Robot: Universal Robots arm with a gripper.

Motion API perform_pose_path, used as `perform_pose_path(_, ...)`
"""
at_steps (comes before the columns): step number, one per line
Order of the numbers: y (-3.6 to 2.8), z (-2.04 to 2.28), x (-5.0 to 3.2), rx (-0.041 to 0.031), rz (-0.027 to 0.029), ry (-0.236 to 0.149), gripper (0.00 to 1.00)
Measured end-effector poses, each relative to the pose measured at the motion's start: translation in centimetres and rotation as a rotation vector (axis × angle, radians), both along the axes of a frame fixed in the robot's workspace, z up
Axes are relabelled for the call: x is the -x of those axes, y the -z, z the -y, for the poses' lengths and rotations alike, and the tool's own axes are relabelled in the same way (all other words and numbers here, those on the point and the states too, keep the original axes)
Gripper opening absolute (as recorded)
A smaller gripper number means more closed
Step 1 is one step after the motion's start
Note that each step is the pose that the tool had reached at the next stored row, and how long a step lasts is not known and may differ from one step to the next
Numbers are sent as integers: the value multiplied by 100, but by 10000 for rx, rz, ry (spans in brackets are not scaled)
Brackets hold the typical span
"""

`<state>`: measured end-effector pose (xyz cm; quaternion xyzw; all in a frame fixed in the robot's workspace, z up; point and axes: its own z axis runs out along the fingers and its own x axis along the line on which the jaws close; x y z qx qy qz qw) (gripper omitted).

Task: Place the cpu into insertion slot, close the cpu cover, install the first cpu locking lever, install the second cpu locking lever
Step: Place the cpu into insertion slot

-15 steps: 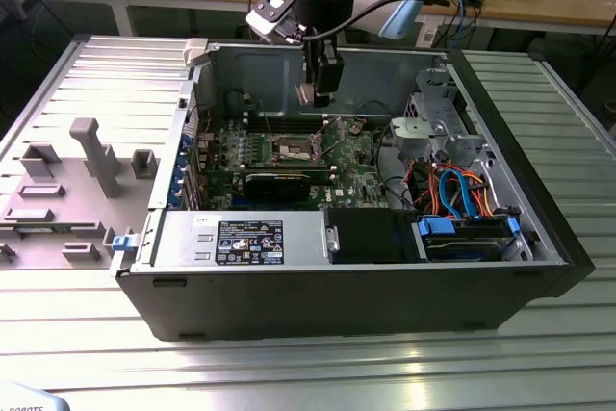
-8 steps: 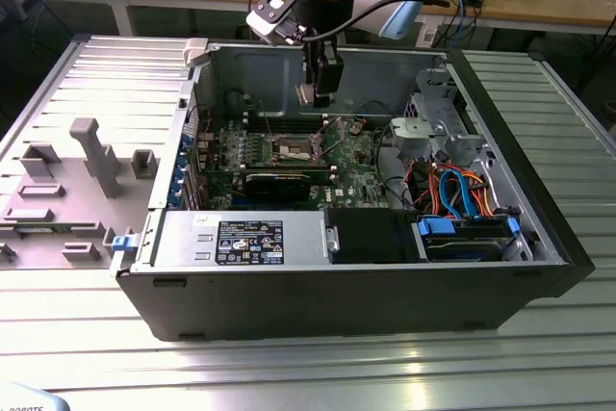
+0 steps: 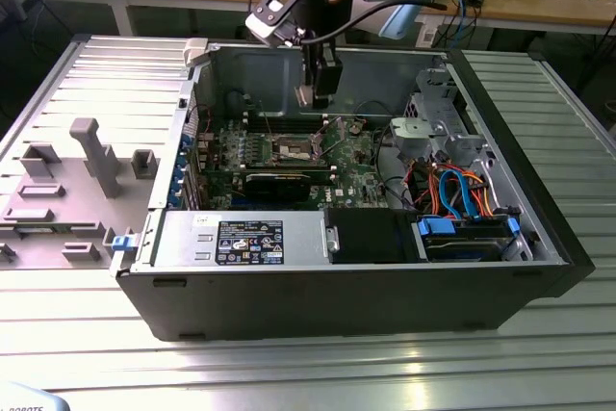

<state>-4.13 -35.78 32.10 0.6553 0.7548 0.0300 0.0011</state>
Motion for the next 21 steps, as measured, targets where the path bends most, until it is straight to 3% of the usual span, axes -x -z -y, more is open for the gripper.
perform_pose_path(4, 117, 0, 0, 0, -1, 696, 55)
perform_pose_path(7, 158, 0, 0, 0, -1, 768, 55)
perform_pose_path(21, 169, 1, 4, 10, 0, 780, 55)
